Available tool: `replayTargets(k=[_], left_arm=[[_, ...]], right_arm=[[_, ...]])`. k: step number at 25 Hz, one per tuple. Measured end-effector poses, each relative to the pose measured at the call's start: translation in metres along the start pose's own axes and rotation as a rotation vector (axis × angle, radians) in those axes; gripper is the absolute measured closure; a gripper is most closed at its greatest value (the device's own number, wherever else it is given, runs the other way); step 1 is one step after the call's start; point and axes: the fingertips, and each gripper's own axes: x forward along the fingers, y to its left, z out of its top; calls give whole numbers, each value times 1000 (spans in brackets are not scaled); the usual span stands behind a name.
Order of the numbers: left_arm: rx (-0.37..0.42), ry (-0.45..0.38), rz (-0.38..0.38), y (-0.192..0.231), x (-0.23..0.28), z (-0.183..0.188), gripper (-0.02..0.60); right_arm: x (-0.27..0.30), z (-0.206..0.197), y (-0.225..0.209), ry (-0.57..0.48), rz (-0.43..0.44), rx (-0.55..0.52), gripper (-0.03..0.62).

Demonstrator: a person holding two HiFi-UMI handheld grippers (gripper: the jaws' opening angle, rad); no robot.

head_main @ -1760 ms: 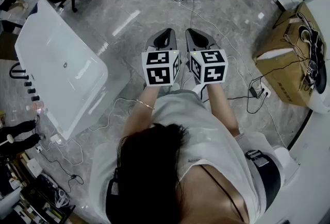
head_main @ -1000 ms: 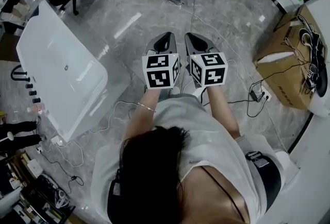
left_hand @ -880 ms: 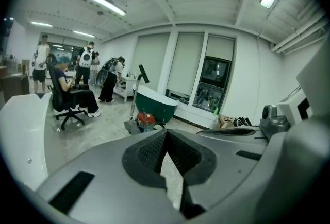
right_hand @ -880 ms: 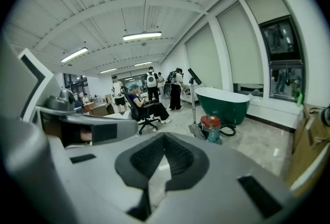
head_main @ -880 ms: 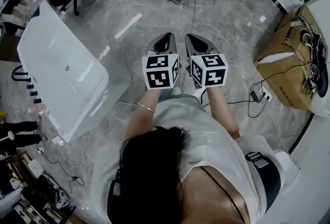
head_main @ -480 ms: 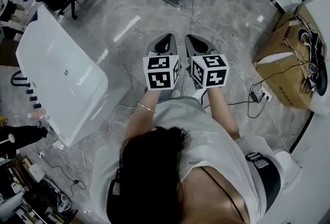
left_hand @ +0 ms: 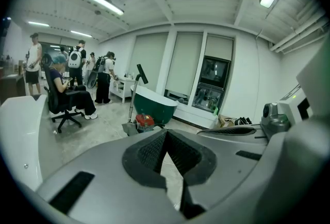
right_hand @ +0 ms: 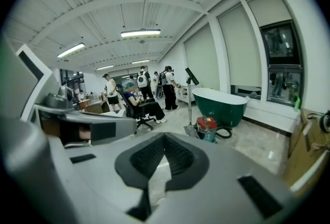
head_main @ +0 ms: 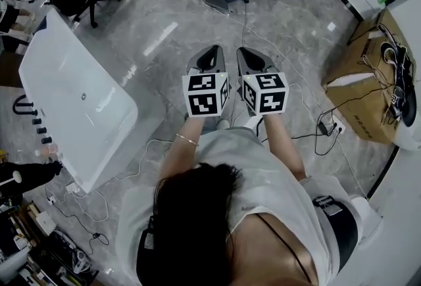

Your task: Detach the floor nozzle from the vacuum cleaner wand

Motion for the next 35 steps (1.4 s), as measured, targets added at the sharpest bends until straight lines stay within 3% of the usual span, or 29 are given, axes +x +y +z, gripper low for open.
replayTargets(k=[20, 29, 35], left_arm=[[-12, 25, -24, 39, 69, 36, 578], [35, 39, 14, 71, 98, 45, 578], [18, 38, 11, 95, 112, 58, 578]], right_arm=[[74, 28, -33, 47, -83, 8, 579], [110, 43, -43, 51, -101, 16, 579], [139, 55, -36, 62, -104, 14, 579]])
